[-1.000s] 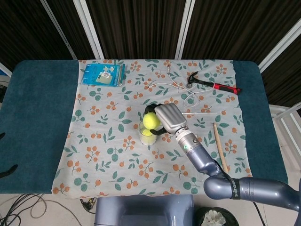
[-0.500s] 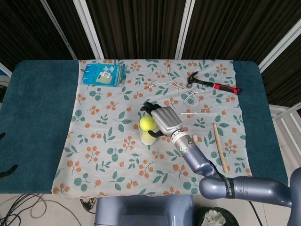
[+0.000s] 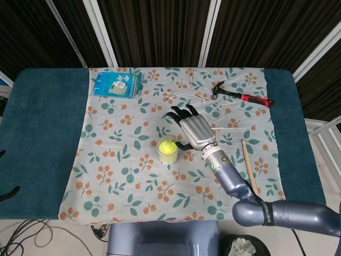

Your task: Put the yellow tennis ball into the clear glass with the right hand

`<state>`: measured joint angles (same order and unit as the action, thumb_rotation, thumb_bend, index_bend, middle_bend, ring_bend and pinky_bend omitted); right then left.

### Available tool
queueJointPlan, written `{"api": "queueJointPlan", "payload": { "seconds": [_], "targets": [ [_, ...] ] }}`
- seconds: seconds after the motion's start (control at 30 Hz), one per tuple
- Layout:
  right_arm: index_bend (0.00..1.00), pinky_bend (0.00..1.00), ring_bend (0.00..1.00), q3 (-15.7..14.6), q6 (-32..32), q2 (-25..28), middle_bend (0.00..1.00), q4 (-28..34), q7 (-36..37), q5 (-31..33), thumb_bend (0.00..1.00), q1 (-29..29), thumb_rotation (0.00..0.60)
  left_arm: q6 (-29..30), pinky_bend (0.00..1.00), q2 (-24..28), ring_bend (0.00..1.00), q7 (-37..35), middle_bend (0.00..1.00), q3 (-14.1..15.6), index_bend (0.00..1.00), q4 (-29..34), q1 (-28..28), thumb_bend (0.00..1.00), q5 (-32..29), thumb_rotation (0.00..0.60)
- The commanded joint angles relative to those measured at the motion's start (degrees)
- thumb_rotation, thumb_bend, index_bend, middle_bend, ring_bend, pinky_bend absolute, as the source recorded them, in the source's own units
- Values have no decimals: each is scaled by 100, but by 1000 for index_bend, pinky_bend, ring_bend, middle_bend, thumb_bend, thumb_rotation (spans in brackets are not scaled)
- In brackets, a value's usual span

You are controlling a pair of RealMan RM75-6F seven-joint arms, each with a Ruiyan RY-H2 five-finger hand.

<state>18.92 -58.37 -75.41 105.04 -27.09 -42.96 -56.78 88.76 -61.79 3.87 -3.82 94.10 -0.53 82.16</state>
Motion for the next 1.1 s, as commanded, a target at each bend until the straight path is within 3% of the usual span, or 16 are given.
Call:
{"api": "queueJointPlan", "payload": {
  "seconds": [0.03, 0.23, 0.4, 0.53, 0.67, 0.83, 1.1],
  "targets": [
    [162, 27, 137, -172, -448, 412, 74, 165, 282, -680, 357, 464, 600, 6, 0, -4, 0, 6, 0, 3, 122, -2, 3, 21, 7, 600],
    [149, 26, 136, -597, -1230, 934, 72, 283, 835, -1861, 357, 1331, 600, 3, 0, -28, 0, 59, 0, 10, 122, 1, -4, 21, 15, 600],
    [144, 26, 135, -1316, -2057, 1169, 72, 387, 1075, -2856, 357, 2243, 600, -4, 0, -46, 0, 98, 0, 12, 122, 2, -10, 22, 14, 600],
    [141, 27, 123, -1869, -2806, 1064, 72, 182, 1209, -3500, 357, 3006, 600, 0, 0, -49, 0, 112, 0, 22, 122, 5, -10, 21, 33, 600],
    [139, 26, 116, -2238, -3422, 787, 72, -364, 1323, -4030, 357, 3627, 600, -2, 0, -39, 0, 87, 0, 18, 122, 5, -8, 21, 25, 600],
    [113, 26, 111, -2461, -3859, 563, 71, -886, 1319, -4294, 357, 4192, 600, -4, 0, -35, 0, 74, 0, 25, 122, 4, -8, 22, 39, 600],
    [89, 19, 86, -2381, -4164, 326, 66, -1327, 1258, -4430, 357, 4673, 600, -31, 0, -67, 0, 126, 0, 57, 121, -10, -27, 21, 89, 600]
  ]
}}
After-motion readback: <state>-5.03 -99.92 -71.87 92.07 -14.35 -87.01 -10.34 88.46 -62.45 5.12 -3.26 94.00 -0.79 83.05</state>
